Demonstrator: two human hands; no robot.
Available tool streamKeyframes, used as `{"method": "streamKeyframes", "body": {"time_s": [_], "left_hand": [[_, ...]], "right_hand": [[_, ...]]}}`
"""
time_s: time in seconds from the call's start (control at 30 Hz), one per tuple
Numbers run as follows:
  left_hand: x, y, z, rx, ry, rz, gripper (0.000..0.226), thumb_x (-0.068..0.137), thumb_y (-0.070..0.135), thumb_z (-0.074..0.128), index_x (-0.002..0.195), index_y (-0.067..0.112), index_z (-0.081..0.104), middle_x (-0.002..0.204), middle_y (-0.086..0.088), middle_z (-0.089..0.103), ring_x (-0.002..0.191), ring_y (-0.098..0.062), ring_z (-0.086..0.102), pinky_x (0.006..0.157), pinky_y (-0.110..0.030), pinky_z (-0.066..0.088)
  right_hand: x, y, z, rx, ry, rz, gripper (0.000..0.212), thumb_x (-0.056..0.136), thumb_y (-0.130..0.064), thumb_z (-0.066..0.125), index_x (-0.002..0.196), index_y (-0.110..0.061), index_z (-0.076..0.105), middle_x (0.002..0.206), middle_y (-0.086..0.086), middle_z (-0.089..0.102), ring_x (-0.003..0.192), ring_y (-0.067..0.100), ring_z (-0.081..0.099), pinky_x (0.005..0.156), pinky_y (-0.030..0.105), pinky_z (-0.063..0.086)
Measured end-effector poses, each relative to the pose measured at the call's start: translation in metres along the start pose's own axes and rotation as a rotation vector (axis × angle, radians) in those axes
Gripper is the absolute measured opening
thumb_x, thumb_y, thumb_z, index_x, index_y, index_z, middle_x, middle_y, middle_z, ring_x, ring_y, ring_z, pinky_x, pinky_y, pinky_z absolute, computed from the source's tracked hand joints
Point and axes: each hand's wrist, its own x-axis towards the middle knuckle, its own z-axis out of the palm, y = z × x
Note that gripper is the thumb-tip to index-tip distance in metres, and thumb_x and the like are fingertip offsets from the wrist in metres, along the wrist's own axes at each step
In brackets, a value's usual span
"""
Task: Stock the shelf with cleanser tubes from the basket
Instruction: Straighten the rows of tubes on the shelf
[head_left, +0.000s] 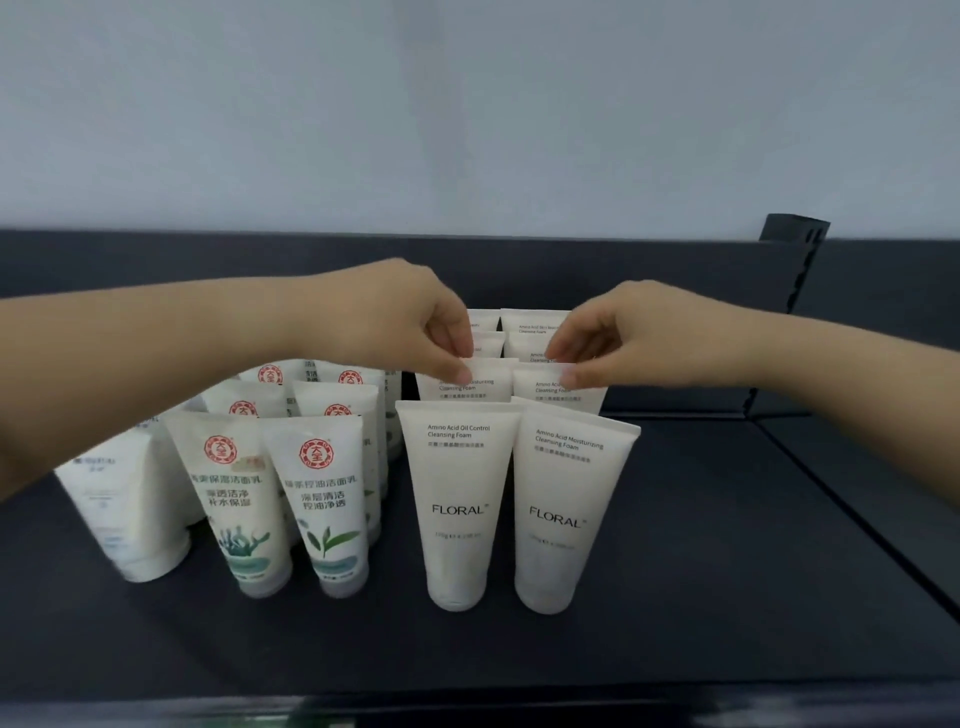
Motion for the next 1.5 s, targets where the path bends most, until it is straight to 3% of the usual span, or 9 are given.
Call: {"method": "streamKeyframes", "body": {"time_s": [0.23,0.57,0.87,1.07,1.17,1.27,1.33,1.43,1.5], "left_hand": [[0.007,-0.003,0.023,0.213,-0.039,0.023,0.031,0.085,0.044,0.062,0.113,0.03,0.062,0.106,0.015,0.063,0.095,-0.009,0.06,0.087,-0.031,0.051],[0.007,-0.004,0.023,0.19,-0.043,0.068,0.024,0.088,0.034,0.063,0.11,0.025,0.066,0.09,0.02,0.058,0.089,-0.006,0.057,0.08,-0.022,0.045],[0.006,-0.009,0.023,0.164,-0.004,0.052,0.025,0.089,0.031,0.062,0.113,0.025,0.065,0.077,0.03,0.045,0.076,0.001,0.049,0.063,-0.004,0.033],[0.006,-0.009,0.023,0.158,-0.026,0.04,0.022,0.087,0.033,0.065,0.108,0.029,0.066,0.086,0.022,0.061,0.079,0.001,0.056,0.07,-0.016,0.044],[0.003,-0.006,0.013,0.065,-0.032,0.004,0.029,0.082,0.028,0.07,0.111,0.03,0.065,0.1,0.018,0.068,0.09,0.002,0.063,0.086,-0.023,0.051],[-0.002,0.0,-0.002,-0.031,0.028,0.023,0.028,0.082,0.02,0.071,0.107,0.031,0.066,0.098,0.019,0.069,0.088,0.011,0.063,0.086,-0.012,0.049],[-0.009,0.006,-0.011,-0.062,0.106,0.052,0.021,0.084,0.019,0.069,0.098,0.034,0.066,0.092,0.023,0.069,0.084,0.017,0.06,0.077,-0.003,0.046],[-0.02,0.016,-0.017,-0.053,0.148,0.067,0.005,0.083,0.031,0.066,0.086,0.035,0.068,0.08,0.021,0.07,0.079,0.012,0.061,0.076,-0.014,0.05],[-0.027,0.021,-0.013,-0.036,0.061,0.056,0.011,0.078,0.042,0.065,0.085,0.034,0.07,0.078,0.023,0.07,0.075,0.008,0.063,0.073,-0.016,0.051]], "right_hand": [[-0.003,0.0,0.019,-0.169,-0.031,0.006,0.015,0.085,-0.031,0.062,0.094,-0.019,0.066,0.091,-0.004,0.067,0.084,0.013,0.06,0.075,0.034,0.051],[-0.001,0.005,0.023,-0.167,-0.022,0.004,0.022,0.085,-0.029,0.062,0.087,-0.007,0.06,0.085,0.006,0.063,0.08,0.025,0.059,0.07,0.041,0.048],[-0.002,0.002,0.023,-0.172,-0.001,0.002,0.02,0.085,-0.027,0.062,0.081,-0.008,0.058,0.08,0.007,0.063,0.073,0.023,0.057,0.064,0.036,0.045],[-0.003,0.0,0.021,-0.19,-0.025,0.002,0.017,0.087,-0.028,0.061,0.092,-0.012,0.063,0.089,0.002,0.065,0.083,0.02,0.06,0.071,0.034,0.048],[-0.006,-0.003,0.009,-0.148,0.023,-0.003,0.023,0.083,-0.03,0.068,0.105,-0.024,0.064,0.099,-0.012,0.066,0.089,0.004,0.061,0.082,0.023,0.05],[-0.015,-0.011,-0.005,-0.035,0.171,-0.048,0.018,0.083,-0.025,0.068,0.102,-0.025,0.069,0.093,-0.016,0.07,0.083,-0.006,0.063,0.084,0.017,0.051],[-0.023,-0.019,-0.012,0.024,0.208,-0.064,0.012,0.084,-0.029,0.065,0.095,-0.029,0.071,0.086,-0.017,0.07,0.081,-0.008,0.063,0.082,0.018,0.053],[-0.036,-0.03,-0.013,0.048,0.135,-0.055,0.02,0.079,-0.044,0.062,0.092,-0.032,0.071,0.083,-0.02,0.07,0.08,-0.009,0.063,0.082,0.02,0.053],[-0.041,-0.035,-0.009,-0.012,0.041,-0.027,0.033,0.073,-0.056,0.062,0.096,-0.034,0.07,0.083,-0.024,0.069,0.081,-0.011,0.062,0.081,0.018,0.051]]}}
